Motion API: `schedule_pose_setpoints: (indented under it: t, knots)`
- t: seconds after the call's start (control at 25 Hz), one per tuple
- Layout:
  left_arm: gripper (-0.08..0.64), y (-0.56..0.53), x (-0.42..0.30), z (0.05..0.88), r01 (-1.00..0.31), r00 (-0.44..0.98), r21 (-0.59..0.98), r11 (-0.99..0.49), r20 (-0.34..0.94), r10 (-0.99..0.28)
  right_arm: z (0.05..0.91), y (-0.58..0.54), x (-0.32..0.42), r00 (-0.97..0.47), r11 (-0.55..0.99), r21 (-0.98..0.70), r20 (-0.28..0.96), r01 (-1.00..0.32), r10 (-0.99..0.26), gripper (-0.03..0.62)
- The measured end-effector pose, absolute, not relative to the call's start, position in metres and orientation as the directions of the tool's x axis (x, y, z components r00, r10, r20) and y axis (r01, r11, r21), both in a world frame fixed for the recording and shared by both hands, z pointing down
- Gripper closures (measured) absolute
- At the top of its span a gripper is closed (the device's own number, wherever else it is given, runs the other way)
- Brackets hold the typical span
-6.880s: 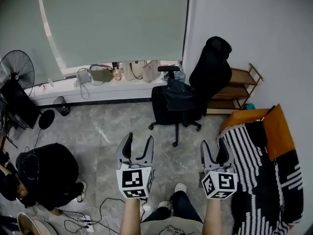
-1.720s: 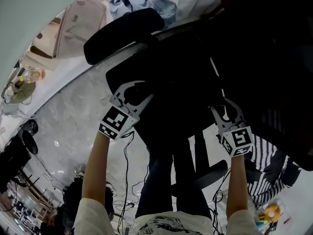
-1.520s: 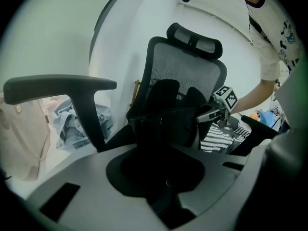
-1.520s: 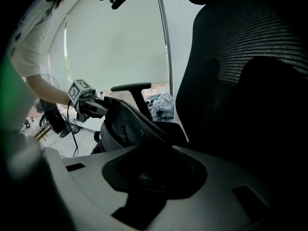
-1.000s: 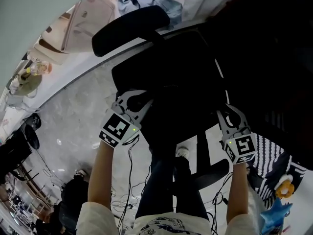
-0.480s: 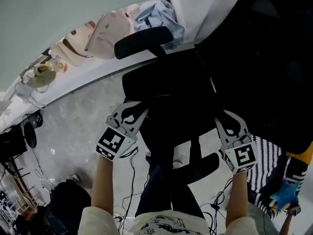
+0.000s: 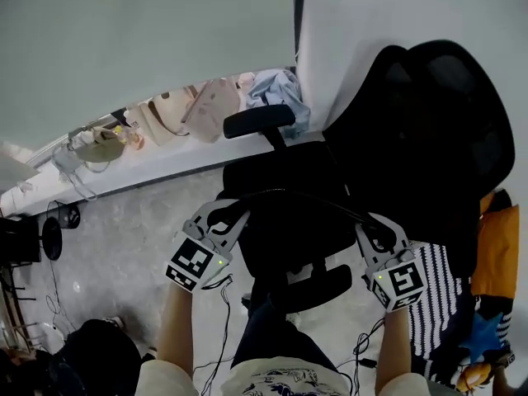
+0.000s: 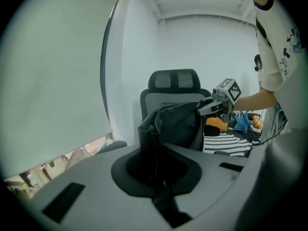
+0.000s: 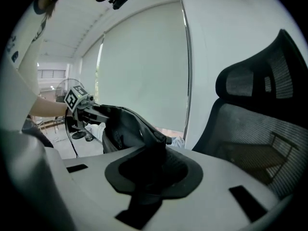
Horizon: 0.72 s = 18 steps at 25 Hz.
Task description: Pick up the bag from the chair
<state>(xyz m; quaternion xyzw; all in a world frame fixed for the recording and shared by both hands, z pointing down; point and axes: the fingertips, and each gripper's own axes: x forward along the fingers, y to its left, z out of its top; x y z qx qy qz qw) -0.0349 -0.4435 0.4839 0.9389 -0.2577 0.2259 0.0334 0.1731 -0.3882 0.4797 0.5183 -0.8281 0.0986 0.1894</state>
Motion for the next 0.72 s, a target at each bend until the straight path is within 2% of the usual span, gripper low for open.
schedule_pose_setpoints:
  t: [0.36, 0.72]
  knots:
    - [0.535, -0.333, -0.062, 0.380, -0.542, 0.753, -0.109, -0.833, 0.378, -0.539, 0.370, -0.287, 0.148, -0.403, 0.453, 0.091, 0.330, -0.887, -0.854, 0.509]
    - [0.535, -0.222, -0.084, 0.328, -0.573, 0.744, -0.108, -0.812, 0.348, -0.571, 0.316, -0.181, 0.127, -0.399, 0.440, 0.104, 0.276, -0.892, -0.874, 0.509]
